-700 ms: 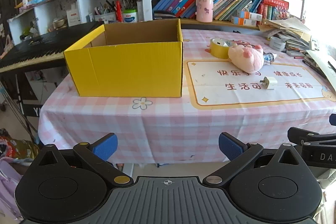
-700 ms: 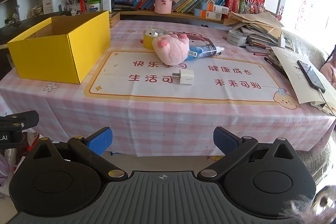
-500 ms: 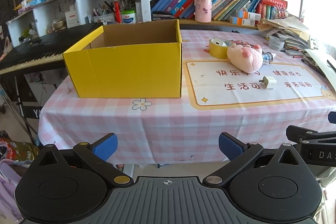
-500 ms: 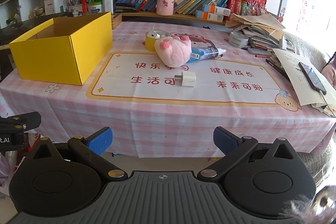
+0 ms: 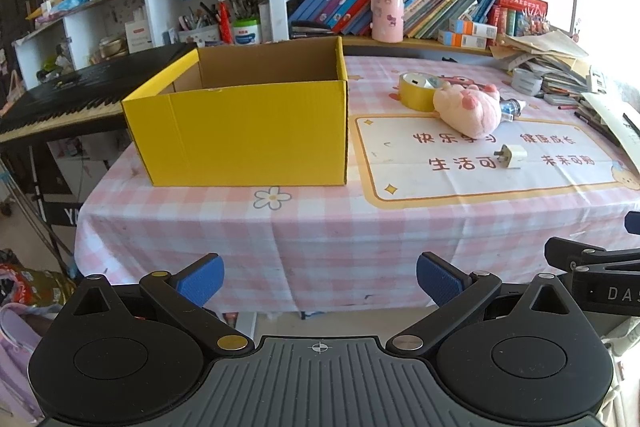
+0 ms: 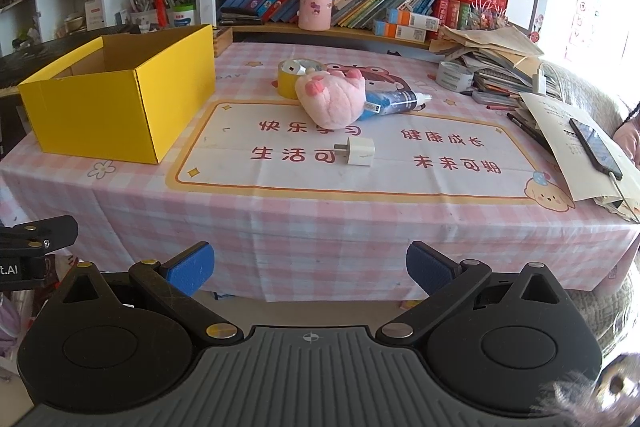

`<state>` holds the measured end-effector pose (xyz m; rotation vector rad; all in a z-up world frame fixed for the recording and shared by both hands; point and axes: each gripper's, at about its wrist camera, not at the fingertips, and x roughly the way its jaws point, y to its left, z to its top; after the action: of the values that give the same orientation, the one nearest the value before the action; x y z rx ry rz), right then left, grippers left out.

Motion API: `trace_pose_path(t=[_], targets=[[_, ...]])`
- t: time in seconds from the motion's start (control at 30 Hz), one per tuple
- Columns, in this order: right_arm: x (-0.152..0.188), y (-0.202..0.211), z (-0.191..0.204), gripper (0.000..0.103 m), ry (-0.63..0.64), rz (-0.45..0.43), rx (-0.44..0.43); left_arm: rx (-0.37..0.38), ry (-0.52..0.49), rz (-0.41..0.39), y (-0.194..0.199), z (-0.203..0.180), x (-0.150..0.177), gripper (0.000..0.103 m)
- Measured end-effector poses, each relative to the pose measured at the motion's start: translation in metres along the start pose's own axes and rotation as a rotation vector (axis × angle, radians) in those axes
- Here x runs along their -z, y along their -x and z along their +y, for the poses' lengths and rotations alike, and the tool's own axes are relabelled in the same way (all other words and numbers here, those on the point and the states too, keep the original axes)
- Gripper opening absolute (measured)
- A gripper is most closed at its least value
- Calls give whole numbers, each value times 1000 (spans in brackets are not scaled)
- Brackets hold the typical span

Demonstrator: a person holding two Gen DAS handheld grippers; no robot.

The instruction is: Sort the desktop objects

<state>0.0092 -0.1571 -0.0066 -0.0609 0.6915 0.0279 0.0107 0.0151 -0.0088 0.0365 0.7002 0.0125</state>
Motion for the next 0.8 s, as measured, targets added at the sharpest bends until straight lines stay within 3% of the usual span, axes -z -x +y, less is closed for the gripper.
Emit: trace_pose_path(t=[0.8], targets=[[0,-1,5,103,2,2,-13,-14,21,12,-2,5,2,103]])
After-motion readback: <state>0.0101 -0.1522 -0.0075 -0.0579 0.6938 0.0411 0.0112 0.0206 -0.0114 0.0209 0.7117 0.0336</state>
